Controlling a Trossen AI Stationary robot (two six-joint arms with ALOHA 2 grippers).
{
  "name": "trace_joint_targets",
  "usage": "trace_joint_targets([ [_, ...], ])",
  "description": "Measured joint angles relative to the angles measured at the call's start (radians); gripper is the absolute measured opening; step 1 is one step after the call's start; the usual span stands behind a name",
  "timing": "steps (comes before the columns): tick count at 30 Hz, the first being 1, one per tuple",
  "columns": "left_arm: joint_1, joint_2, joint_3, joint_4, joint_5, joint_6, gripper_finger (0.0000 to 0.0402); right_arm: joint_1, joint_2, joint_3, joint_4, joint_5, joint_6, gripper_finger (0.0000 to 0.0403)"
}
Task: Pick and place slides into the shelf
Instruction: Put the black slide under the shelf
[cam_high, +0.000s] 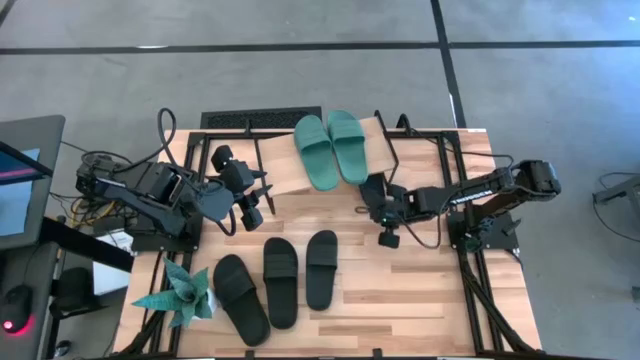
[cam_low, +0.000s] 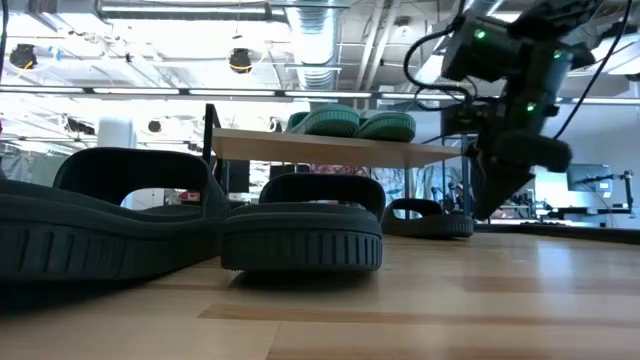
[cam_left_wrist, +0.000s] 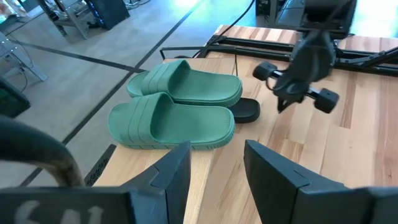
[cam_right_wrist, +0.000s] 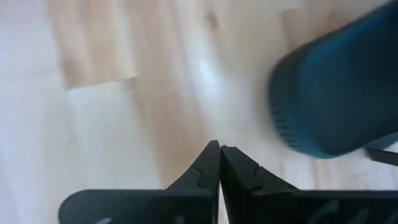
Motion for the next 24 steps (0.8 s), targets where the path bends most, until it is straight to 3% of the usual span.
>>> trace_joint_targets([
  [9,-0.001,0.0,0.0,0.0,0.0,0.0,0.0139,0.2,-0.068,0.027,-0.003,0.011,0.179,0.0],
  [16,-0.001,0.0,0.0,0.0,0.033,0.016,0.0139,0.386,-0.158,0.095,0.023,0.176,0.343,0.0],
  [24,-0.001,0.0,0.0,0.0,0.042,0.028,0.0139,0.498,-0.11,0.152,0.166,0.222,0.35,0.0],
])
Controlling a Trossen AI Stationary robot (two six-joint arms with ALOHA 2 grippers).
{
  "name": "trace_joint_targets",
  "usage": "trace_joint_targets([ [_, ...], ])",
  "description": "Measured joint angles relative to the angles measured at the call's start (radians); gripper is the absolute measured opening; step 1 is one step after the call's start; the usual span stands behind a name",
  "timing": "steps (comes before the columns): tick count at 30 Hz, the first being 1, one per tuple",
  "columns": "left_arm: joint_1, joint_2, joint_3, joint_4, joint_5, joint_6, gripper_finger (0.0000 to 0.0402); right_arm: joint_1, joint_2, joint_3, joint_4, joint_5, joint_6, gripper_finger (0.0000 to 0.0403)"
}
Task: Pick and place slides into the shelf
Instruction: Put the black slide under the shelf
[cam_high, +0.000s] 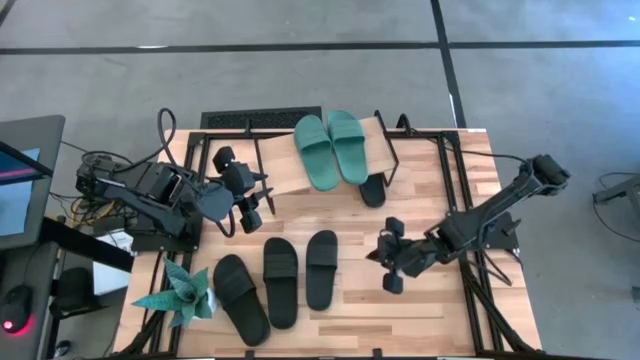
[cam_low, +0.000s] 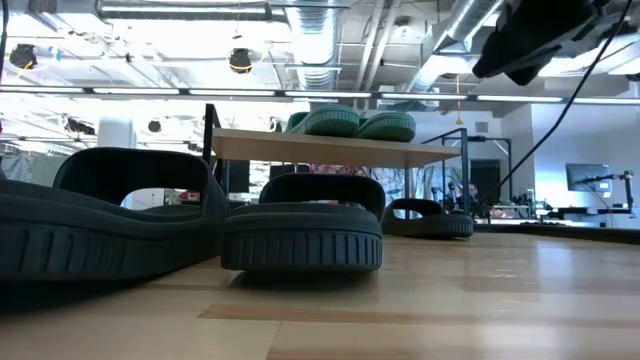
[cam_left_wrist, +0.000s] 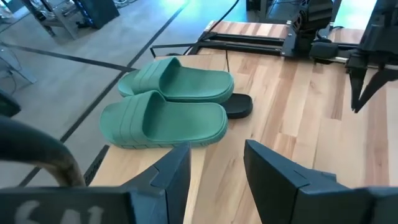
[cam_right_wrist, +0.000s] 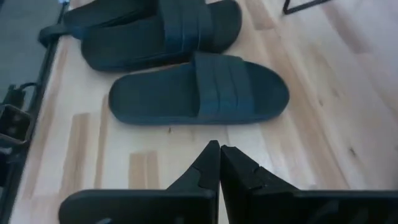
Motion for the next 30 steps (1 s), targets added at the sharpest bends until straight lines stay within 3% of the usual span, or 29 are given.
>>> trace_joint_targets([
  [4,0.0,0.0,0.0,-0.001,0.023,0.0,0.0139,0.01,0.069,0.051,0.033,0.064,0.024,0.0],
  [14,0.0,0.0,0.0,-0.022,0.067,0.001,0.0139,-0.011,0.317,0.231,0.075,0.064,-0.112,0.0008],
  [21,0.0,0.0,0.0,-0.05,0.098,0.006,0.0139,-0.021,0.464,0.374,0.053,0.065,-0.14,0.0079],
  [30,0.0,0.0,0.0,-0.069,0.098,0.045,0.0139,-0.051,0.634,0.584,-0.124,0.08,-0.133,0.0146],
])
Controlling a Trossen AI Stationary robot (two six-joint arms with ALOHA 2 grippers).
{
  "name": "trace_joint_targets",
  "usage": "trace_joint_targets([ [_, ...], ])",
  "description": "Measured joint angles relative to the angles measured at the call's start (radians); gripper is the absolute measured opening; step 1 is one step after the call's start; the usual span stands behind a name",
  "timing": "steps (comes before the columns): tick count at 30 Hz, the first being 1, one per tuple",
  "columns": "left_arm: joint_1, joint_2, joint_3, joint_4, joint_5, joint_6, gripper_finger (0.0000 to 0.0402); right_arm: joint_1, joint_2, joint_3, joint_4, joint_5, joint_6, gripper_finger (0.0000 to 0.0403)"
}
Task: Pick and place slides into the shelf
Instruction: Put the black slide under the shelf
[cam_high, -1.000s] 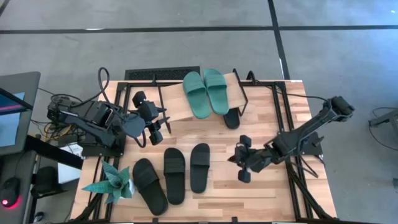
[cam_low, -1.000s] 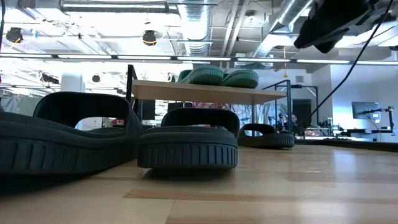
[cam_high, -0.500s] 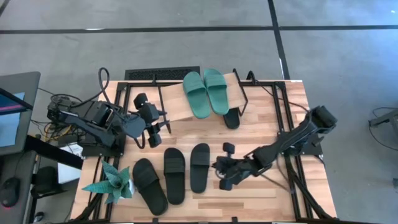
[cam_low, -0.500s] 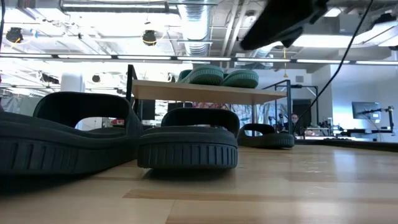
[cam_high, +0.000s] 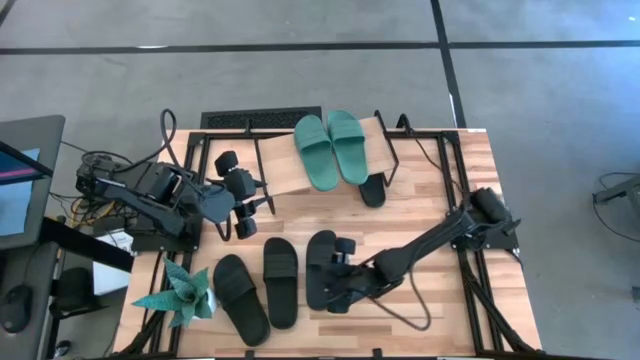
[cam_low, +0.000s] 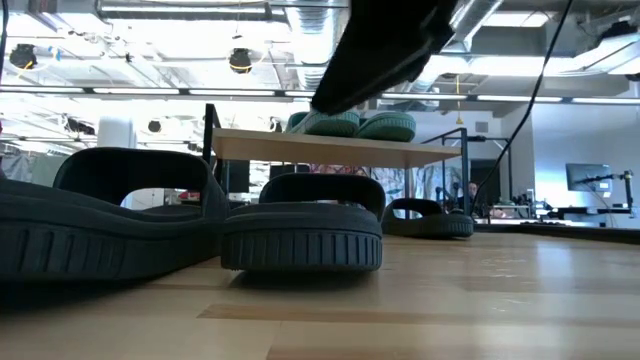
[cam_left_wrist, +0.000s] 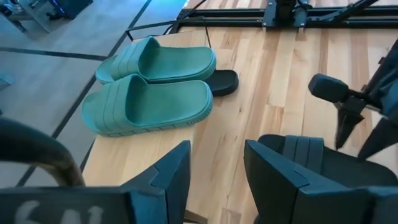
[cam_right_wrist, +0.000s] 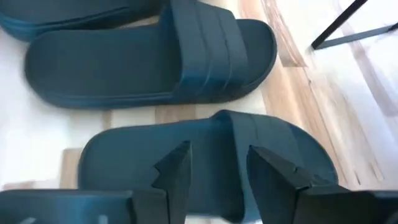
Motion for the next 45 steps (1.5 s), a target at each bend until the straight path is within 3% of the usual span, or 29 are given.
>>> trace_joint_targets([
  [8,0.0,0.0,0.0,-0.02,0.0,0.036,0.0139,-0.029,0.13,0.165,-0.155,0.037,0.001,0.0143],
  [24,0.0,0.0,0.0,-0.029,-0.001,0.054,0.0139,-0.056,0.169,0.168,-0.226,-0.019,-0.014,0.0137],
  [31,0.0,0.0,0.0,-0.03,-0.002,0.054,0.0139,-0.051,0.199,0.17,-0.237,0.006,0.025,0.0129],
  [37,0.0,0.0,0.0,-0.028,-0.002,0.054,0.0139,-0.056,0.199,0.172,-0.297,0.088,0.054,0.0091],
  [42,0.0,0.0,0.0,-0.027,-0.002,0.038,0.0139,-0.059,0.194,0.174,-0.372,0.127,0.07,0.0016],
  [45,0.0,0.0,0.0,-0.027,-0.002,0.035,0.0139,-0.052,0.192,0.17,-0.439,0.173,0.091,0.0012],
])
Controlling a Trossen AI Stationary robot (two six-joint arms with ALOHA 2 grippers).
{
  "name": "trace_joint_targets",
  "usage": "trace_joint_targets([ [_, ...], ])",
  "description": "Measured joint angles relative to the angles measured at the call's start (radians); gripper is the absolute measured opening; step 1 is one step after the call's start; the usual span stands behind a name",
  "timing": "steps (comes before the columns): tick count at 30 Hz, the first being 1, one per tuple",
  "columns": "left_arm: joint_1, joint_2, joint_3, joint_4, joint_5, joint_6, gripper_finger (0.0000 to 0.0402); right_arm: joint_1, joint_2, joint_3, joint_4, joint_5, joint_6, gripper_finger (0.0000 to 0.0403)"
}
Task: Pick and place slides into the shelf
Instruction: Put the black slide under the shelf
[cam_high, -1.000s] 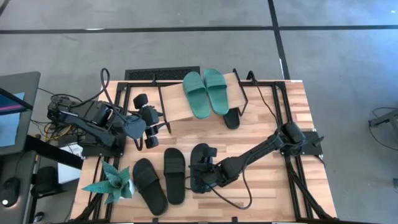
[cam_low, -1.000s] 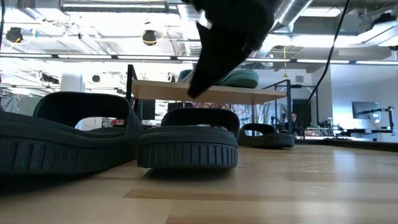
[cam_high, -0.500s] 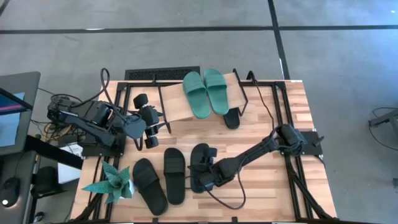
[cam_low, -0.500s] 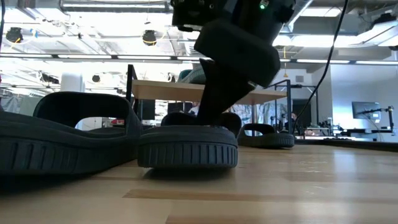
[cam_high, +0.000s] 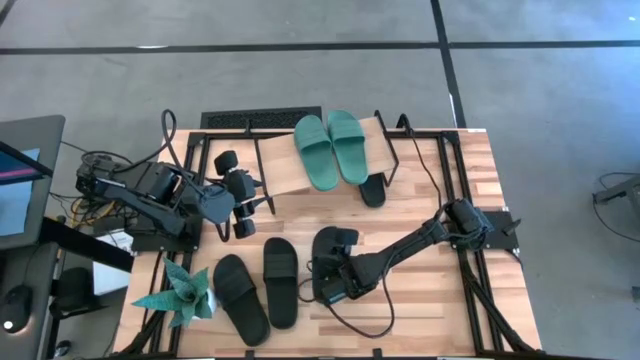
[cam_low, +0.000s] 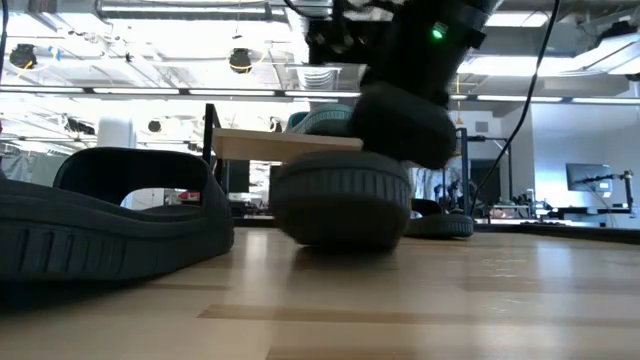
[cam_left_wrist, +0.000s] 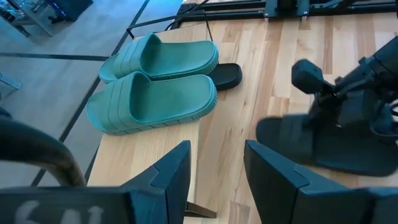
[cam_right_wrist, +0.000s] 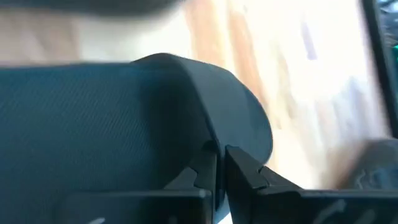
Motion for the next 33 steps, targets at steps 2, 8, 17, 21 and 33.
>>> trace_joint_targets([
  [2,0.0,0.0,0.0,0.0,0.0,-0.003,0.0139,0.0,-0.004,-0.001,-0.036,0.014,0.013,0.0008],
  [8,0.0,0.0,0.0,0.016,-0.003,-0.004,0.0139,0.006,-0.025,0.0,-0.142,0.021,0.018,0.0004],
  [17,0.0,0.0,0.0,0.022,-0.008,-0.011,0.0139,0.035,-0.112,-0.019,-0.232,0.019,0.043,0.0003],
  [21,0.0,0.0,0.0,0.034,-0.008,-0.011,0.0139,0.05,-0.182,-0.039,-0.235,-0.013,0.045,0.0002],
  [33,0.0,0.0,0.0,0.035,-0.027,-0.003,0.0139,0.124,-0.468,-0.259,-0.235,-0.134,0.174,0.0001],
])
